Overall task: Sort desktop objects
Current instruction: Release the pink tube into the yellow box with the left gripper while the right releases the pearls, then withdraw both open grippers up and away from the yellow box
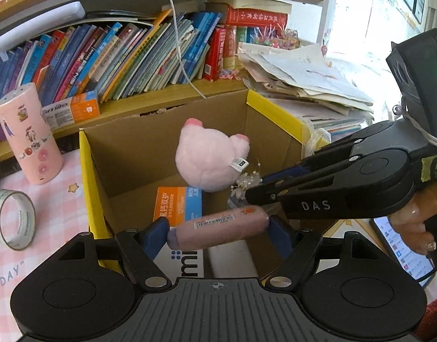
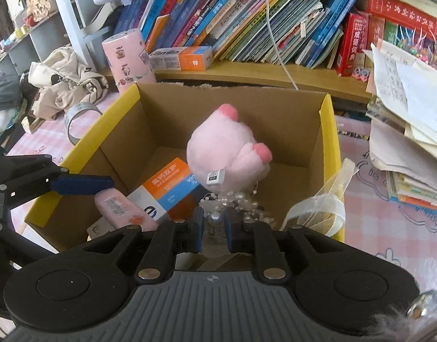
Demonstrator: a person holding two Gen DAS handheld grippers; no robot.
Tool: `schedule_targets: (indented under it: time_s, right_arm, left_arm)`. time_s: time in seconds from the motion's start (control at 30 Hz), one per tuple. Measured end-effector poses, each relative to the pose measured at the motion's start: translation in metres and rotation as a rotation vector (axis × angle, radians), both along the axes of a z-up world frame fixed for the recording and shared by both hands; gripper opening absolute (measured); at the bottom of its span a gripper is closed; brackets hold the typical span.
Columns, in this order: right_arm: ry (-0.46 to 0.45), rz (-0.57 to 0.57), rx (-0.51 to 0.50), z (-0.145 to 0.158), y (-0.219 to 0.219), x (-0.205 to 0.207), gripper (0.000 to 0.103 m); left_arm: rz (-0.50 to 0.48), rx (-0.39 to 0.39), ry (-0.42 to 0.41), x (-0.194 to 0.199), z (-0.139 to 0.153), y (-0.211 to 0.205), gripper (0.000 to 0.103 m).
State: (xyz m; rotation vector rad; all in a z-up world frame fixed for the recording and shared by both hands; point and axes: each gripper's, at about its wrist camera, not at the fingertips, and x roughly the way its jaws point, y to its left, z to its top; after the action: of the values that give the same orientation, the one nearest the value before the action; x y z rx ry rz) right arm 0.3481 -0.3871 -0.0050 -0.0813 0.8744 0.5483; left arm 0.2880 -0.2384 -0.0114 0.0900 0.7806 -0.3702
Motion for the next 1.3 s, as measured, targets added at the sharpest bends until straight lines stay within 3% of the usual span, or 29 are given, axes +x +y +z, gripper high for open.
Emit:
schedule_targets:
  time_s: [0.1, 0.2, 0.33, 0.9, 1.3]
  right_arm:
    - [-0.003, -0.005, -0.001, 0.002, -0.001, -0.002, 0.027]
    - [-0.02, -0.013, 0.018, 0.008, -0.004, -0.005, 0.047]
    - [-0.052, -0.017, 0.045, 0.019, -0.009, -0.015, 0.055]
    - [-0.152, -0.017, 0.051, 0.051, -0.028, -0.083, 0.062]
    - [-0.134, -0.012, 0.021, 0.045, -0.033, -0.128, 0.062]
  left_arm:
    - [0.003, 0.016, -0.005, -0.001, 0.001, -0.001, 0.078]
    - [0.002, 0.027, -0.02, -0.005, 0.004, -0.002, 0.08]
    - [-0.004, 0.038, -0.058, -0.015, 0.011, -0.004, 0.084]
    - [0.028, 0.073, -0.197, -0.08, 0.045, 0.002, 0.087]
    - [0.05, 0.021, -0.211, -0.119, 0.052, 0.004, 0.091]
